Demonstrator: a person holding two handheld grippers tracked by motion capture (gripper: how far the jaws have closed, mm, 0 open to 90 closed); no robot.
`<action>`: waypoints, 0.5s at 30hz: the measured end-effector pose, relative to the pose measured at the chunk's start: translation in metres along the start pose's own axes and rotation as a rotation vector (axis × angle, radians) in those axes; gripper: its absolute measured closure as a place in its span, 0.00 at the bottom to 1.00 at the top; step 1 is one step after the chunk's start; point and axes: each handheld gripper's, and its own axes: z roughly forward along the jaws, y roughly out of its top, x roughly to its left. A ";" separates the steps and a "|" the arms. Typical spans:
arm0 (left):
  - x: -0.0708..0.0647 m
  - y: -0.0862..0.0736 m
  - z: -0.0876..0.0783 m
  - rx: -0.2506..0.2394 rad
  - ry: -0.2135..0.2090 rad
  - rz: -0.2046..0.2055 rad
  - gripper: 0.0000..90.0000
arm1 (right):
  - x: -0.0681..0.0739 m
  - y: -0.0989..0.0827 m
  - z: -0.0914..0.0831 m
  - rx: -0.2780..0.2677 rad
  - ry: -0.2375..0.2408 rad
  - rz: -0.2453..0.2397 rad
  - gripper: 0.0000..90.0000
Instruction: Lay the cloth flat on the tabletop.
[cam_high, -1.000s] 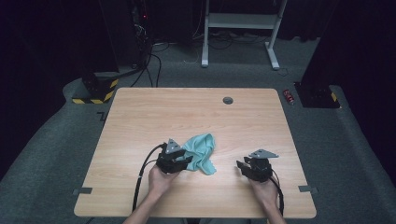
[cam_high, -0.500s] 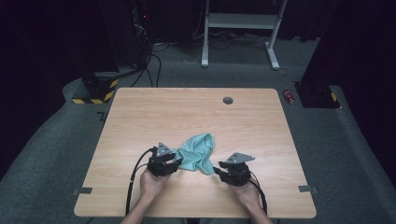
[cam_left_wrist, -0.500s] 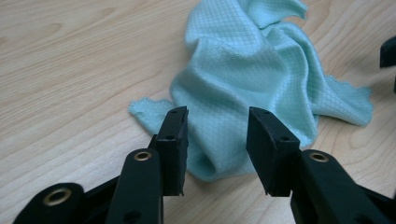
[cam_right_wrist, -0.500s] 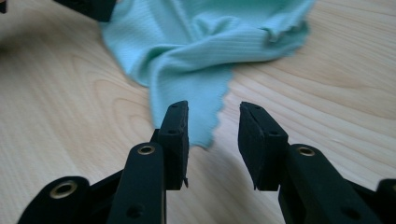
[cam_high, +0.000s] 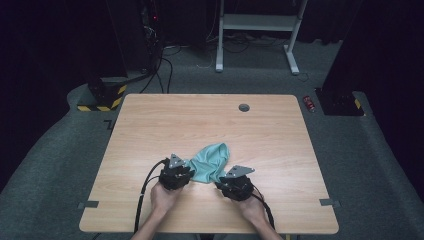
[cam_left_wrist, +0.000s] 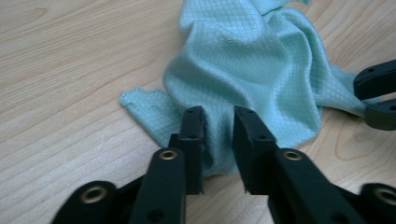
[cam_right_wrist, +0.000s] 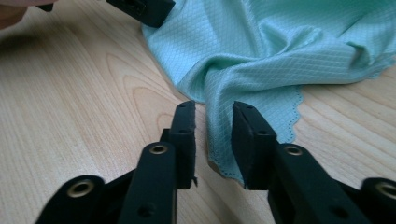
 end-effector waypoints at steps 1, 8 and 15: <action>0.000 0.001 0.001 0.006 0.001 0.012 0.88 | 0.000 0.000 0.001 0.004 -0.003 -0.005 0.85; 0.003 0.002 0.002 -0.006 -0.024 0.019 0.99 | -0.002 0.000 -0.002 -0.005 -0.033 -0.007 0.99; 0.009 0.017 -0.012 -0.047 -0.013 0.028 1.00 | -0.012 0.001 -0.023 -0.045 -0.064 0.009 1.00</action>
